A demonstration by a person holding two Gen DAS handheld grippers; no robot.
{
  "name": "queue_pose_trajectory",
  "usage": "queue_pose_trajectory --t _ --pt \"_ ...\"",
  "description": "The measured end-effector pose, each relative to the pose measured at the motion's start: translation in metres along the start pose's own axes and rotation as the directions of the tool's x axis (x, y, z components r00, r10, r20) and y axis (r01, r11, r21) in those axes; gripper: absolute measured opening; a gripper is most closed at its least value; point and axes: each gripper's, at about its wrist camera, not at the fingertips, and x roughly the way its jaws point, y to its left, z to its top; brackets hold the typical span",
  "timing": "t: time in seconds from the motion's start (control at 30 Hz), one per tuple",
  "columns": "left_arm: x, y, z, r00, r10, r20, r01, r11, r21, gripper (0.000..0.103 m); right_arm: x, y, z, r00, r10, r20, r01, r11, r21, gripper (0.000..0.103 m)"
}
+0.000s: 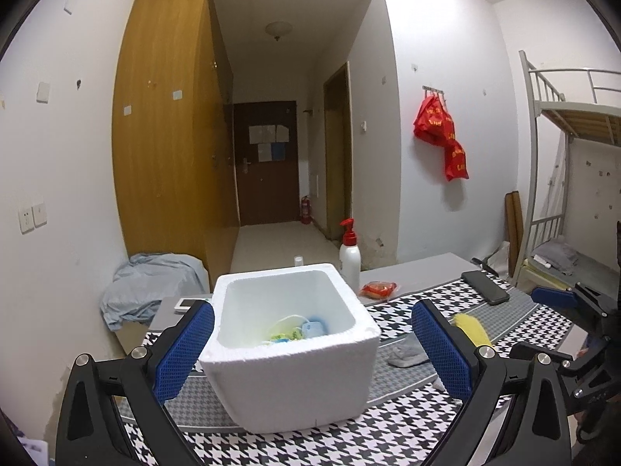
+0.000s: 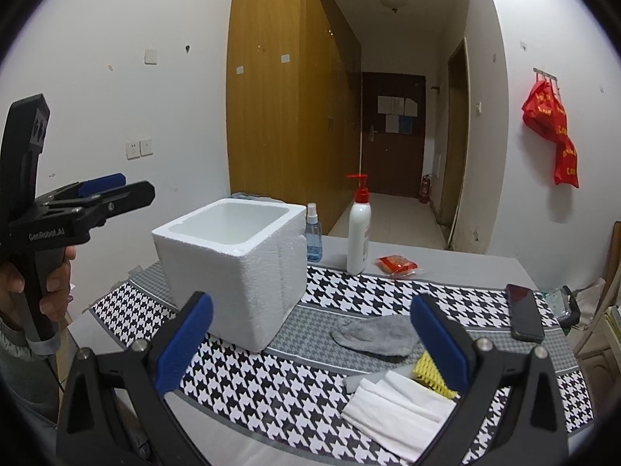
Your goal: Organize soft objects
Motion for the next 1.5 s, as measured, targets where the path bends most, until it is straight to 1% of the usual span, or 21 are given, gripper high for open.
queue_pose_trajectory --t 0.2,0.3,0.57,0.67,0.8,0.97,1.17,1.33,1.5 --pt "-0.022 -0.003 -0.003 0.999 -0.005 0.033 0.005 1.0 -0.017 0.102 -0.015 0.005 -0.003 1.0 -0.005 0.016 0.005 1.0 0.005 0.103" --pt "-0.032 -0.006 -0.004 0.999 -0.005 0.048 0.005 1.0 -0.011 0.102 -0.023 0.009 -0.003 1.0 -0.007 0.027 0.006 1.0 0.004 0.103" --pt "-0.045 -0.016 -0.019 0.998 0.008 0.056 -0.006 1.0 -0.027 0.102 -0.034 0.014 -0.01 1.0 0.0 0.03 0.0 1.0 0.002 0.103" --pt "-0.046 -0.022 -0.025 0.998 0.019 0.058 -0.017 0.999 -0.029 0.102 -0.037 0.012 -0.014 1.0 0.003 0.025 -0.003 1.0 0.001 0.103" --pt "-0.045 -0.027 -0.033 0.999 0.011 0.047 -0.009 0.999 -0.039 0.102 -0.043 0.009 -0.017 0.999 0.002 0.036 -0.002 1.0 -0.001 0.103" --pt "-0.045 -0.032 -0.043 0.998 0.015 0.056 -0.013 0.999 -0.048 0.102 -0.046 0.003 -0.023 0.999 -0.002 0.042 0.001 1.0 0.006 0.103" --pt "-0.041 -0.034 -0.052 0.999 0.007 0.051 -0.003 0.998 -0.07 0.102 -0.043 -0.004 -0.03 1.0 -0.007 0.028 0.007 1.0 0.021 0.103" --pt "-0.038 -0.037 -0.057 0.999 0.003 0.054 0.001 0.997 -0.074 0.102 -0.04 -0.007 -0.034 1.0 -0.013 0.014 0.013 1.0 0.016 0.103" --pt "-0.033 -0.041 -0.059 0.998 -0.016 0.055 0.02 0.997 -0.073 0.102 -0.038 -0.012 -0.039 1.0 -0.017 0.005 0.017 1.0 0.018 0.103"
